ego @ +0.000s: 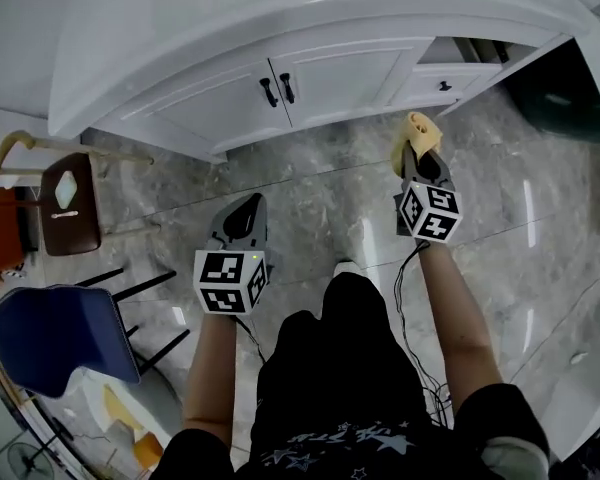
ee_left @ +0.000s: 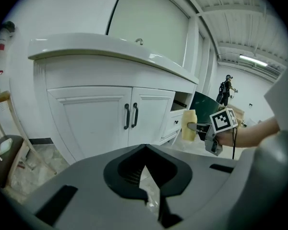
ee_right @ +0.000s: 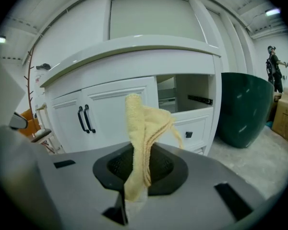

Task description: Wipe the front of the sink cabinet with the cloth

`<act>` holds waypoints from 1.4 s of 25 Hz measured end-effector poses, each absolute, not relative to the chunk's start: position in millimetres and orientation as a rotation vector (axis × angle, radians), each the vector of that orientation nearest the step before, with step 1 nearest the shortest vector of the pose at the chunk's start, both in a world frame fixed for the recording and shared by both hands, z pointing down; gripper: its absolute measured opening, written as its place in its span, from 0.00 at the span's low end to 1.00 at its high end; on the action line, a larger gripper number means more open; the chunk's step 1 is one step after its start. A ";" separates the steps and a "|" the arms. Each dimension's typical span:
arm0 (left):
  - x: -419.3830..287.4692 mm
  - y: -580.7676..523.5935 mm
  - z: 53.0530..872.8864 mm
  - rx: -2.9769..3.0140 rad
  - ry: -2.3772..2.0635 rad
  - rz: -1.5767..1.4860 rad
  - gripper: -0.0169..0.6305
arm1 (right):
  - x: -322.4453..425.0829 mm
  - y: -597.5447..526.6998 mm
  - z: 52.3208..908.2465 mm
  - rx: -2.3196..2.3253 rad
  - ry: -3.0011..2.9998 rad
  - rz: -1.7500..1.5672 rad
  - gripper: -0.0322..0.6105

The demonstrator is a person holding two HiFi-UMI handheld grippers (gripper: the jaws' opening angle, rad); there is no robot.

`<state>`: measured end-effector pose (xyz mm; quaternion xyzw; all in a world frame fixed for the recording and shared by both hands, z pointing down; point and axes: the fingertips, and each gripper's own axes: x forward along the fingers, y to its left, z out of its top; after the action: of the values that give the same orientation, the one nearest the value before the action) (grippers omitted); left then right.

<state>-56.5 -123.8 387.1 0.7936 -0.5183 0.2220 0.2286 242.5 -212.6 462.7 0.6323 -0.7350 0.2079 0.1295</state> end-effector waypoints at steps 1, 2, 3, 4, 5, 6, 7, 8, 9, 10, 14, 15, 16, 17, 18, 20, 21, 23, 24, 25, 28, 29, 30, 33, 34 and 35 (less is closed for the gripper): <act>-54.8 -123.8 369.7 2.182 -1.411 0.624 0.05 | 245.9 -207.2 447.3 1.839 -2.120 0.616 0.15; -53.4 -125.0 350.9 2.183 -1.399 0.634 0.05 | 248.7 -202.3 431.3 1.834 -2.107 0.627 0.15; -52.3 -127.2 331.5 2.183 -1.392 0.638 0.05 | 250.5 -198.6 414.6 1.823 -2.099 0.635 0.15; -51.1 -130.0 311.9 2.181 -1.388 0.638 0.05 | 251.5 -196.3 397.1 1.808 -2.094 0.636 0.15; -49.6 -132.8 292.6 2.181 -1.384 0.633 0.05 | 252.1 -195.3 378.7 1.794 -2.092 0.627 0.15; -48.2 -135.5 273.9 2.184 -1.382 0.624 0.05 | 252.1 -195.4 359.9 1.782 -2.095 0.612 0.15; -47.3 -137.9 255.9 2.190 -1.382 0.613 0.05 | 251.2 -196.3 341.1 1.772 -2.101 0.589 0.15; -47.7 -139.8 239.0 2.199 -1.385 0.600 0.05 | 248.8 -197.6 323.0 1.762 -2.109 0.561 0.15; -49.8 -140.5 223.1 2.208 -1.388 0.584 0.05 | 245.0 -198.7 305.7 1.754 -2.117 0.531 0.15; -53.5 -139.5 208.5 2.216 -1.391 0.569 0.05 | 240.2 -199.0 289.7 1.750 -2.122 0.502 0.15; -84.1 -118.3 165.1 2.253 -1.390 0.522 0.05 | 211.2 -186.6 241.3 1.773 -2.116 0.444 0.15; -96.3 -108.7 159.5 2.260 -1.385 0.516 0.05 | 200.6 -179.3 233.5 1.789 -2.109 0.442 0.15; -110.5 -98.1 155.7 2.264 -1.377 0.511 0.05 | 188.4 -170.6 226.4 1.808 -2.101 0.438 0.15; -126.1 -87.0 153.0 2.265 -1.367 0.504 0.05 | 174.8 -160.7 219.2 1.830 -2.093 0.430 0.15; -142.0 -75.4 151.0 2.264 -1.352 0.494 0.05 | 160.2 -149.2 211.5 1.855 -2.086 0.421 0.15; -170.6 -51.1 147.5 2.277 -1.300 0.479 0.05 | 131.6 -119.3 196.7 1.912 -2.064 0.407 0.15; -182.3 -38.7 145.6 2.298 -1.266 0.484 0.05 | 119.2 -101.0 189.9 1.943 -2.047 0.403 0.15; -201.2 -14.7 141.7 2.363 -1.194 0.511 0.05 | 100.2 -59.5 175.3 2.000 -1.995 0.382 0.15; -209.3 -3.6 139.9 2.393 -1.156 0.526 0.05 | 93.3 -37.6 166.8 2.023 -1.963 0.360 0.15; -216.9 7.1 138.2 2.414 -1.124 0.537 0.05 | 87.3 -15.8 158.3 2.038 -1.933 0.337 0.15; -236.9 32.8 132.9 2.432 -1.074 0.562 0.05 | 73.9 40.7 139.3 2.048 -1.875 0.333 0.15; -240.9 39.6 130.9 2.433 -1.066 0.574 0.05 | 71.7 55.9 134.5 2.058 -1.859 0.354 0.15; -242.9 46.5 129.2 2.435 -1.055 0.586 0.05 | 70.3 69.8 130.0 2.068 -1.846 0.375 0.15; -241.1 68.5 125.5 2.447 -1.011 0.608 0.05 | 63.9 102.5 118.3 2.075 -1.844 0.417 0.15; -240.5 74.9 124.8 2.452 -0.999 0.612 0.05 | 59.8 110.6 115.6 2.072 -1.859 0.426 0.15; -240.6 80.2 124.4 2.454 -0.993 0.613 0.05 | 54.9 117.6 113.7 2.068 -1.876 0.431 0.15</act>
<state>-240.6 80.2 124.4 0.8829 -0.3571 0.2206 0.2106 54.9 117.6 113.7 0.7228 -0.6557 0.1505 0.1577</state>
